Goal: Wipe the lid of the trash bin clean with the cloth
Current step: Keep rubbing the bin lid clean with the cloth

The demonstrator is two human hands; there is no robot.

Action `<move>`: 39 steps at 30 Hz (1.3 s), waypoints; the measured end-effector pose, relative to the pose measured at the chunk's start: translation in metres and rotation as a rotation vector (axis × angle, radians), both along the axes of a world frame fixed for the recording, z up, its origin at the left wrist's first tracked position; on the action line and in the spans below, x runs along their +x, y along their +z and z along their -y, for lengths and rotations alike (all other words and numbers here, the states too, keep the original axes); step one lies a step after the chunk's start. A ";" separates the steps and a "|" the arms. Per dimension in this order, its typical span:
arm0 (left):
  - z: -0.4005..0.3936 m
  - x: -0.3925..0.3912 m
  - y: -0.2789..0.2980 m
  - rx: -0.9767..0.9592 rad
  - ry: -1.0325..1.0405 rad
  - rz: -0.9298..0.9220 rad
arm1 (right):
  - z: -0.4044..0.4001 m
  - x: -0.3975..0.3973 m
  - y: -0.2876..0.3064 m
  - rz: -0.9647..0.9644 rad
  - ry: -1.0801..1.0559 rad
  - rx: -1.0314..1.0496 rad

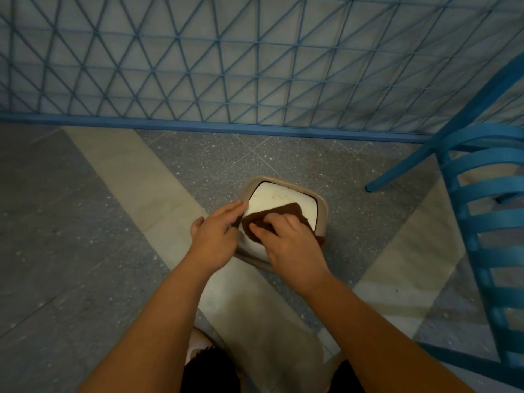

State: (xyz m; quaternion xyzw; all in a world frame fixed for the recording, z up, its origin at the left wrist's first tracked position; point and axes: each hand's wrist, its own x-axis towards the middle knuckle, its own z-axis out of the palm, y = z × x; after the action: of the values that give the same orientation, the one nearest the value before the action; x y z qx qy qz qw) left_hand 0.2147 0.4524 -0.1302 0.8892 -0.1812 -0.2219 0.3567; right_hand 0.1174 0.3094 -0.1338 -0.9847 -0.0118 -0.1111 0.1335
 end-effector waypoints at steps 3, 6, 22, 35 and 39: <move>-0.001 0.011 0.005 0.137 -0.077 0.116 | -0.013 0.006 -0.003 0.001 0.105 -0.087; -0.001 0.017 0.006 0.291 -0.212 0.283 | -0.010 0.000 -0.004 -0.036 0.224 -0.165; 0.020 0.008 0.001 0.250 -0.445 0.329 | 0.008 -0.030 -0.011 -0.020 0.099 -0.064; 0.018 -0.004 -0.013 0.201 -0.356 0.330 | 0.076 -0.049 -0.003 -0.080 -0.515 0.301; 0.015 -0.008 -0.015 0.208 -0.378 0.289 | 0.044 -0.042 0.000 -0.077 -0.438 0.248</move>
State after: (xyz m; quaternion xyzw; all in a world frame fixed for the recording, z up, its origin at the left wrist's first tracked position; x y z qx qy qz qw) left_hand 0.2069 0.4373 -0.1454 0.8941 -0.3692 -0.1726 0.1857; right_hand 0.0753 0.2657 -0.1342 -0.9434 0.2207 -0.1006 0.2264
